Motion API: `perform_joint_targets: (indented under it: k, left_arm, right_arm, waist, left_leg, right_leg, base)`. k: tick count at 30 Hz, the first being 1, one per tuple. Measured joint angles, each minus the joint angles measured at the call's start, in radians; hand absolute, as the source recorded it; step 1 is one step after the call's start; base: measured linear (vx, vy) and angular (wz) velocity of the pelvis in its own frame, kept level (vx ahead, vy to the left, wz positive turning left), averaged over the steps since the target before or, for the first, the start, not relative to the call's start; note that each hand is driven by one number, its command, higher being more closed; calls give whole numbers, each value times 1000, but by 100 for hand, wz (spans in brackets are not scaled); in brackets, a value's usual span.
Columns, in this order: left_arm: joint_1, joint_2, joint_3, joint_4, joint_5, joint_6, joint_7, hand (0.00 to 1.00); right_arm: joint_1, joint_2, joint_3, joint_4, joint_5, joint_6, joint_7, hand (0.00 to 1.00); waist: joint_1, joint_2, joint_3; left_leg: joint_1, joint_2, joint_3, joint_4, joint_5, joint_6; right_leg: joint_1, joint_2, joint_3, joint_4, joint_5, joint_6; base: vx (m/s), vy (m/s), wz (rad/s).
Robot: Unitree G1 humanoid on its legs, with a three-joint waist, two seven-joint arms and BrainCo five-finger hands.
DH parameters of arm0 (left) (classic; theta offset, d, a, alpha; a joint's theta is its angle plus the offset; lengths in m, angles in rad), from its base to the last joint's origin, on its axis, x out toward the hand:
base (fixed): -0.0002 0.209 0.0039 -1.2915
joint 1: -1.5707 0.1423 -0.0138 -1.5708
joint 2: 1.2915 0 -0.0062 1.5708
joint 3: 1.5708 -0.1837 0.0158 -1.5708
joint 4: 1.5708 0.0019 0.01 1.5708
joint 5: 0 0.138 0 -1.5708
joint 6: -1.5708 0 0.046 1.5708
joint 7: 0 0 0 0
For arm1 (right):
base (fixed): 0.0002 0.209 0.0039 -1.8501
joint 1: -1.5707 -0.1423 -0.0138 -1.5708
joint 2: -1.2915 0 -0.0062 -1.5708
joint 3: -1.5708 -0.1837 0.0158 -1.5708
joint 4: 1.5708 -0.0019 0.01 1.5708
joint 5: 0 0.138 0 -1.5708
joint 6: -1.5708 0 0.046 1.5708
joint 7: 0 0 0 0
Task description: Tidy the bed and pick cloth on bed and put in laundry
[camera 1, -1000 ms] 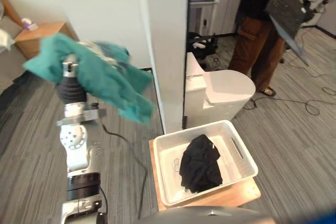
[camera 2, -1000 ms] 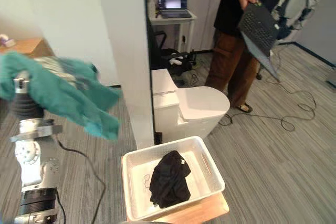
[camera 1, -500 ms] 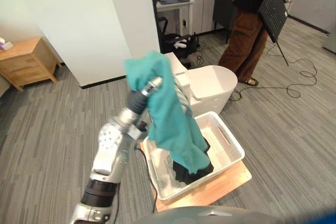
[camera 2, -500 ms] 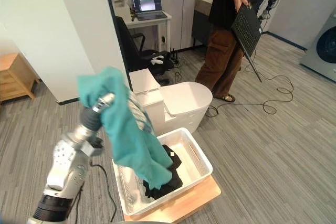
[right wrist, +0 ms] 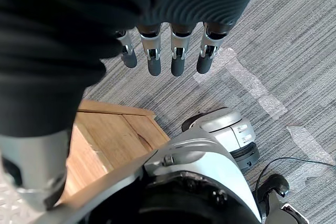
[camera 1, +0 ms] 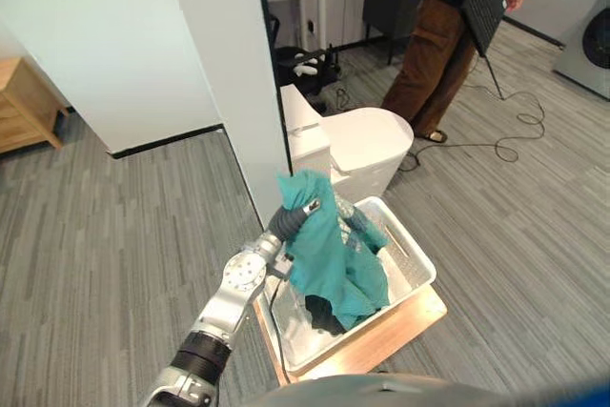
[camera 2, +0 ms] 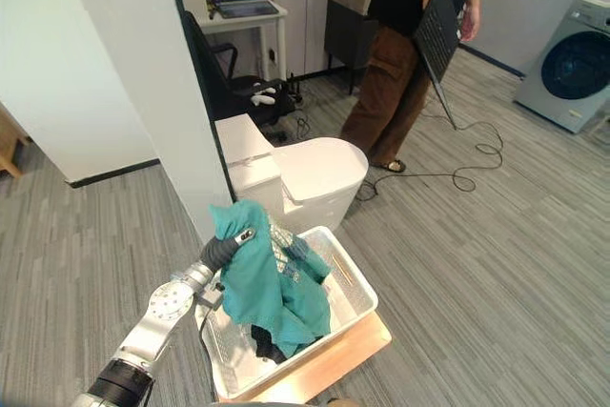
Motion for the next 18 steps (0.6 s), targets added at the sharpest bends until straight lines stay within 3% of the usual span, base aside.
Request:
perform_joint_targets:
  k: [2, 5, 7, 12, 14, 18]
  left_arm:
    - [-38, 1, -7, 36, 34, 0, 54, 100]
    - [-167, 12, -3, 111, 59, 6, 140, 100]
    - [-290, 28, -1, 179, 82, 13, 166, 100]
    - [-365, 24, -29, 268, 123, 63, 148, 100]
    - [-380, -10, -43, 307, 129, 94, 120, 100]
    - [-391, -48, -42, 381, 147, 132, 90, 100]
  right_arm:
    - [-2, -7, 12, -25, 0, 0, 0, 0]
    - [-15, -8, 46, -61, 12, 6, 1, 0]
    - [-76, -10, 74, -63, 39, 10, 2, 0]
    - [-153, -28, 92, -97, 70, 10, 3, 0]
    - [-162, -32, 92, -120, 71, 9, 4, 0]
    - [-182, -26, 92, -152, 71, 9, 4, 0]
  waist:
    - [5, 4, 24]
    - [0, -12, 61]
    - [-22, -29, 132]
    - [-80, -12, 224]
    - [-89, 3, 247]
    - [-90, 5, 264]
  left_leg:
    - [-10, 2, 28, 1, 0, -1]
    - [-82, -1, 33, 23, 1, 1]
    - [-133, 1, 45, 44, 5, 6]
    - [-159, 2, 81, 78, 7, 9]
    - [-162, 2, 99, 92, 7, 9]
    - [-207, 3, 136, 120, 6, 9]
  right_leg:
    - [-22, 2, 15, 3, 18, -3]
    - [-103, 0, 48, 29, 21, -1]
    - [-162, 1, 71, 43, 37, -4]
    - [-193, 1, 115, 44, 52, -3]
    - [-200, 1, 137, 47, 52, -3]
    - [-268, 3, 171, 76, 53, -1]
  base:
    - [-40, -27, -36]
    - [-96, -62, -23]
    - [-86, -86, -18]
    - [-50, -74, -24]
    - [-21, -66, -30]
    - [-24, -75, -24]
